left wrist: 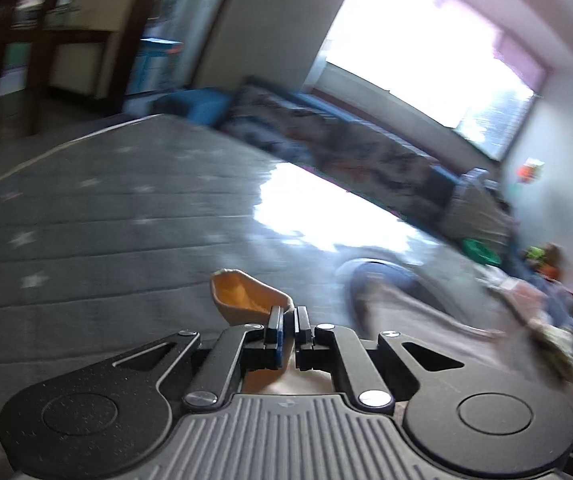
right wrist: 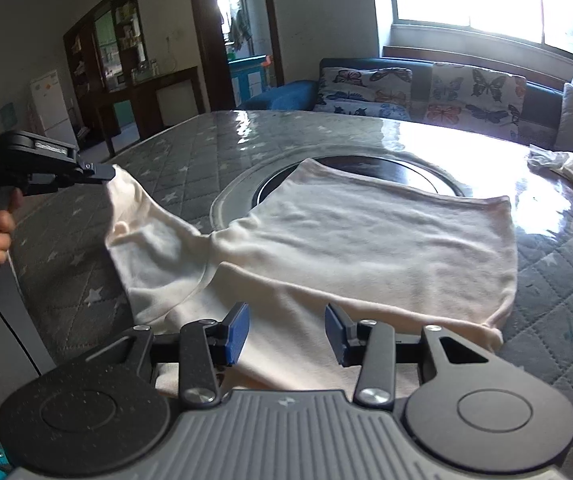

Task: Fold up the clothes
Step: 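Fold the held sleeve across the shirt body and open the left gripper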

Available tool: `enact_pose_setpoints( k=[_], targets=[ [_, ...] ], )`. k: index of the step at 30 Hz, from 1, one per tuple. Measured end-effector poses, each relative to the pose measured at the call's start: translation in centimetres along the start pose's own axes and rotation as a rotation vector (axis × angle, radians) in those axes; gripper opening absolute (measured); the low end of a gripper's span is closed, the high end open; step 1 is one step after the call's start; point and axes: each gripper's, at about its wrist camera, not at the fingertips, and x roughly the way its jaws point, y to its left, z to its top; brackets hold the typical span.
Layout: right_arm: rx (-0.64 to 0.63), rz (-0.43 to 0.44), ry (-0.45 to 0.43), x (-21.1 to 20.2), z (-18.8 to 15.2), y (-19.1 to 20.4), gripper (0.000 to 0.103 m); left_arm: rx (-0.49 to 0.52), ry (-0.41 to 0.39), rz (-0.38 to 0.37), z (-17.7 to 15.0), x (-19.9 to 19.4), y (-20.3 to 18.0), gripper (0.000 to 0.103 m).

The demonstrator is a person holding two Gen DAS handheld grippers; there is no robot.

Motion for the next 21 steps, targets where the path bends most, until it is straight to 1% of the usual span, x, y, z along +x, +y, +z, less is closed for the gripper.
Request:
enact_pose_setpoints(
  k=[4,9,13,15,19,21],
  targets=[
    [0.024,-0.010,-0.021,-0.6,0.1,-0.8,0.042,0.042,0.030,-0.145,-0.4,-0.1,-4.2,0.005],
    [0.060,-0.036,-0.045,-1.7,0.0,-2.2,0.042,0.105,0.066,-0.319,-1.6,-0.4,-9.4,0.005],
    [0.107,-0.048,-0.044,-2.2,-0.2,-3.5,0.042,0.148,0.100,-0.421,-3.5,-0.3,-12.7,0.005],
    [0.123,-0.051,-0.038,-2.2,-0.5,-4.0,0.042,0.163,0.143,-0.457,-4.6,0.4,-13.8,0.005],
    [0.148,-0.070,-0.018,-2.1,-1.2,-4.8,0.041,0.226,0.235,-0.462,-7.1,1.6,-15.1,0.006],
    [0.157,-0.079,-0.009,-2.1,-1.6,-5.1,0.041,0.246,0.261,-0.455,-8.0,1.7,-14.8,0.015]
  ],
)
